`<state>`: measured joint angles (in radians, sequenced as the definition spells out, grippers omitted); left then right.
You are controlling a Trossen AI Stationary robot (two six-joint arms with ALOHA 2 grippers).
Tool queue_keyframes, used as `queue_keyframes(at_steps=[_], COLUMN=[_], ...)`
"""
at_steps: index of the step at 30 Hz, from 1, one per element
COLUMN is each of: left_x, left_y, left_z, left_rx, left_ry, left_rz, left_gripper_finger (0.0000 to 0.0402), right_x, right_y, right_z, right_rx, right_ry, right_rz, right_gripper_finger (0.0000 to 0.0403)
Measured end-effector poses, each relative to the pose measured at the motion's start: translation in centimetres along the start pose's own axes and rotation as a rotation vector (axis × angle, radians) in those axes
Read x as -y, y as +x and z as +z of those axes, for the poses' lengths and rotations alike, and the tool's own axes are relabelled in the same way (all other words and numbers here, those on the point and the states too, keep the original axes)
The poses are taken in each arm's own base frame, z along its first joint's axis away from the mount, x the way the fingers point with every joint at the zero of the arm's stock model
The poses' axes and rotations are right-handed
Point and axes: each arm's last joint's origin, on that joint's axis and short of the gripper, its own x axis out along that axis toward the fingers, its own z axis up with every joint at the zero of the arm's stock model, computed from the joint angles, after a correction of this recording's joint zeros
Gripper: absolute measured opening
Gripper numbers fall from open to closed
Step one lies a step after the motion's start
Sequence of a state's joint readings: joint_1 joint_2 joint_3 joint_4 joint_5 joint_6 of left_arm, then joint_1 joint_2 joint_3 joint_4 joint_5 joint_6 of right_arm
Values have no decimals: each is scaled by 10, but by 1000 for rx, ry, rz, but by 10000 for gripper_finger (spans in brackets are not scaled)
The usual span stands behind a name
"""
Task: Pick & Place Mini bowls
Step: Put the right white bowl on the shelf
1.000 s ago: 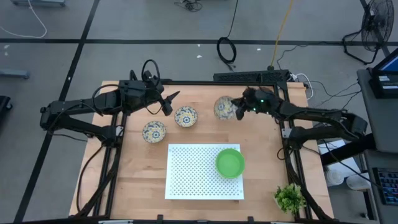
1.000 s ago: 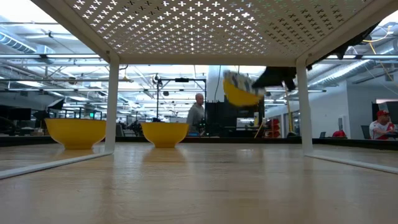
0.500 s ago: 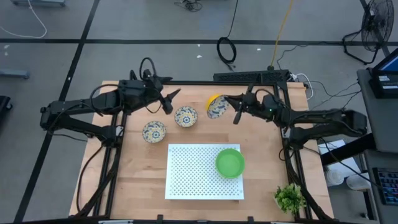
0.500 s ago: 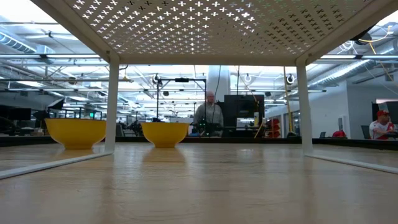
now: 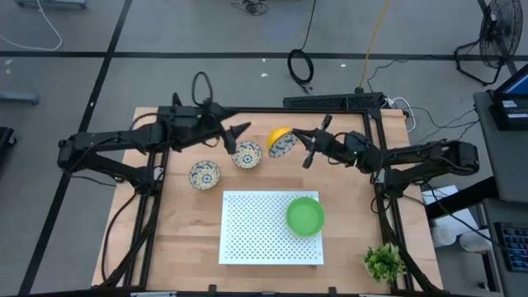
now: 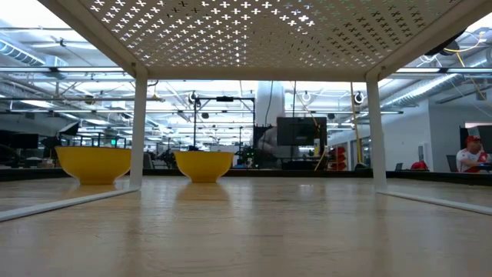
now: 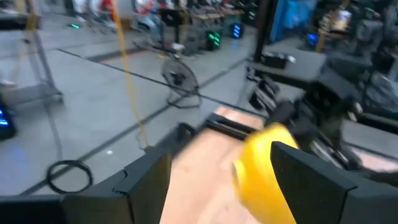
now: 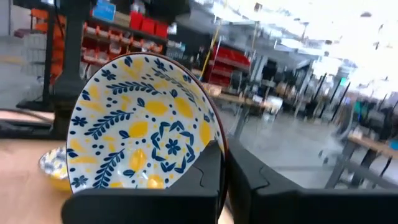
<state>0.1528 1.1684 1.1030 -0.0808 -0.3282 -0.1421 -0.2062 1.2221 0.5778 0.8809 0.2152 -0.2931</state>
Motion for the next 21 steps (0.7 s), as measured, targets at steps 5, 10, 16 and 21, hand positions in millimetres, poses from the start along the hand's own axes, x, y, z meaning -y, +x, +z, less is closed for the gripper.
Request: queue_keyframes(at_steps=[5,10,16,21], left_x=[5,6,9,17], left_y=[10,16,21,33], left_z=[-8,-11,-16,-27], left_rx=[-35,-42,-68,-105], left_ry=[15,9,12,106], left_rz=[-44,-40,-43,-110], left_gripper_finger=[273,273,273,273], right_x=[1,-2,2,2], right_y=[-2,-5,-7,-8], right_z=[6,10,20,23], right_rx=[12,-21,27,57], right_ry=[-77,-241,-287,-297], right_rz=[-55,-195,-309,-313], right_gripper_finger=[0,0,0,0])
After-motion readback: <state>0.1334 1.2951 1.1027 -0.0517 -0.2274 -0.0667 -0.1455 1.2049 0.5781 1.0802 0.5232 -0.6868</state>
